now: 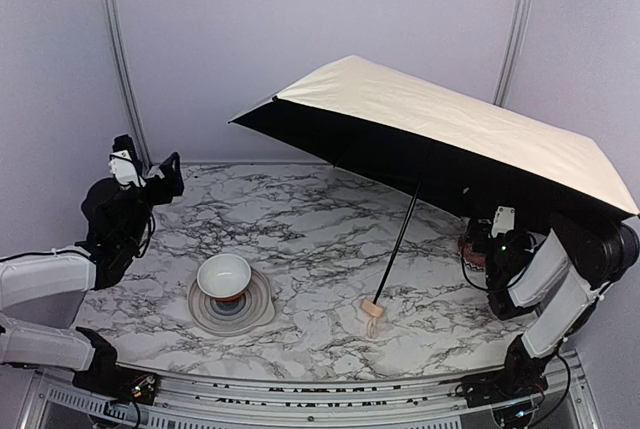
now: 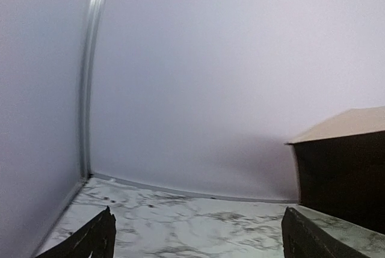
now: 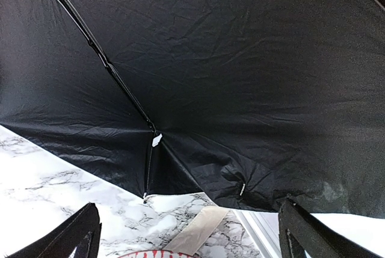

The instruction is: Put away the umbrella

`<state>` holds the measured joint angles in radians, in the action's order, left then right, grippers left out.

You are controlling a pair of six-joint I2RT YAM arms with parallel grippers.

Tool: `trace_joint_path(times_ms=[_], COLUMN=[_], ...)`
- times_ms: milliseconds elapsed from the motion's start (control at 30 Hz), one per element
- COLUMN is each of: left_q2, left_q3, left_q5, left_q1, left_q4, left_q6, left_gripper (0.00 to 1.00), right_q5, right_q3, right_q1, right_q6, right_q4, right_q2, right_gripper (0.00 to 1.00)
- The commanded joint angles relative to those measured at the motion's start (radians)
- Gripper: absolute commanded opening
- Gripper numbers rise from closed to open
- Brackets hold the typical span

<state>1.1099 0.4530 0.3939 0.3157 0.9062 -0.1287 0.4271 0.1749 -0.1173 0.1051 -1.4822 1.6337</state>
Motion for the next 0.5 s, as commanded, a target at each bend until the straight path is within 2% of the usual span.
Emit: trace_joint_path(times_ms=[0, 133, 233, 367, 467], left_q2=[0.025, 0.184, 0.346, 0.604, 0.764], left_q3=[0.077, 0.199, 0.334, 0.547, 0.697], left_q5=[0.088, 0.108, -0.006, -0.27, -0.38], left_q1=[0.371, 0.625, 0.752, 0.81, 0.81], left_q4=[-0.182, -0.247, -0.254, -0.266, -0.268], left_q6=[0.055, 0.075, 0.092, 0.003, -0.071], left_gripper=[0.92, 0.86, 0.86, 0.89, 0.91], right_q5=[-0.004, -0.005, -0.005, -0.005, -0.006], right_q3=[0.017, 0.018, 0.02, 0.021, 0.021], right_q1=[0.01, 0.01, 0.009, 0.009, 0.01], right_q6=[-0.008, -0.009, -0.009, -0.009, -0.008], right_q4=[0.002, 0.005, 0.008, 0.012, 0.013], right_q2=[-0.011, -0.011, -0.011, -0.011, -0.011], right_gripper=[1.0, 1.0, 1.0, 1.0, 1.0])
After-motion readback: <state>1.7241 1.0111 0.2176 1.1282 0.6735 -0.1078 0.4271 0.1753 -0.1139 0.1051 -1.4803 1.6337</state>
